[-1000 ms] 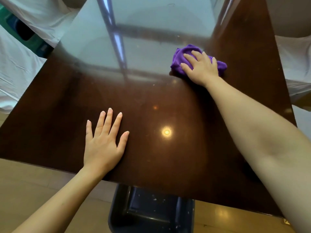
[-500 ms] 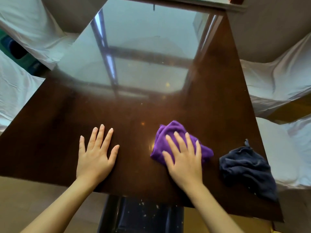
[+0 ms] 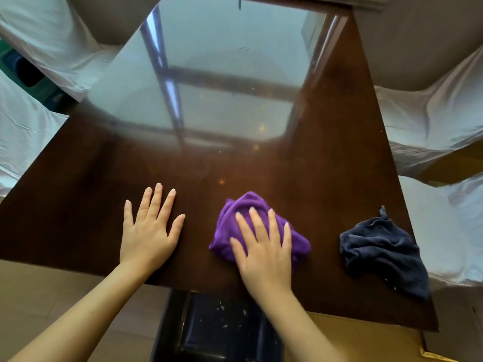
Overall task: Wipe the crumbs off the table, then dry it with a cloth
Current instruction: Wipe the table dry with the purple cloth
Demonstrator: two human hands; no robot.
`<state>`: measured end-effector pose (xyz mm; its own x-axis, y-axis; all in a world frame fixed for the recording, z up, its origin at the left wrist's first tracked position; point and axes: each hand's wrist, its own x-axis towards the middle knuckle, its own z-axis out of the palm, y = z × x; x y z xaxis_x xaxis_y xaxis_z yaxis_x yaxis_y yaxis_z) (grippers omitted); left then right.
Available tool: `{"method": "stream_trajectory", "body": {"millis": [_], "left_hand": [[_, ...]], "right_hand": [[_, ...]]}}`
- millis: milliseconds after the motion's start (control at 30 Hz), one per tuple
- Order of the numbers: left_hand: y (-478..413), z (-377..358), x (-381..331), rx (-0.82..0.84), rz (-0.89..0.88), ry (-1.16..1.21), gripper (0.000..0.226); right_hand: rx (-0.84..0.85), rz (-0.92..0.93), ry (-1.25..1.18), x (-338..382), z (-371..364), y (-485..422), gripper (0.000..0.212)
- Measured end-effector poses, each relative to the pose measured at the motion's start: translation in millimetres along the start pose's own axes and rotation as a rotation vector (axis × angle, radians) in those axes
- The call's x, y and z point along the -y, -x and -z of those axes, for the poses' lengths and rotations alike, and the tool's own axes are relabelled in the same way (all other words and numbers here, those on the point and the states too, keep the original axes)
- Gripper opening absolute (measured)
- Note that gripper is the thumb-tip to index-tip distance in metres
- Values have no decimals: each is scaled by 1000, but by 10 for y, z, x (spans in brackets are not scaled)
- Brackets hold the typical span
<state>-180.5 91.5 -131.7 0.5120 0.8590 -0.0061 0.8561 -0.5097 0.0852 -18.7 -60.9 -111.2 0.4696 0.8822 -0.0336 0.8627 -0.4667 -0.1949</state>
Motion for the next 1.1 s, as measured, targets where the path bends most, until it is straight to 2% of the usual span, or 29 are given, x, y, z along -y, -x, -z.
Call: {"method": "stream_trajectory", "body": {"millis": [433, 733, 967, 1100], "left_hand": [[5, 85, -22, 20, 1, 88, 67], [-31, 35, 46, 24, -74, 9, 71], [-52, -30, 77, 4, -84, 31, 69], [-58, -58, 93, -1, -85, 27, 68]], "right_hand": [[-128, -192, 13, -428, -13, -1213, 49], [-135, -245, 17, -606, 33, -1589, 50], [-78, -268, -17, -643, 87, -1869, 51], [-92, -162, -29, -392, 33, -1638, 50]]}}
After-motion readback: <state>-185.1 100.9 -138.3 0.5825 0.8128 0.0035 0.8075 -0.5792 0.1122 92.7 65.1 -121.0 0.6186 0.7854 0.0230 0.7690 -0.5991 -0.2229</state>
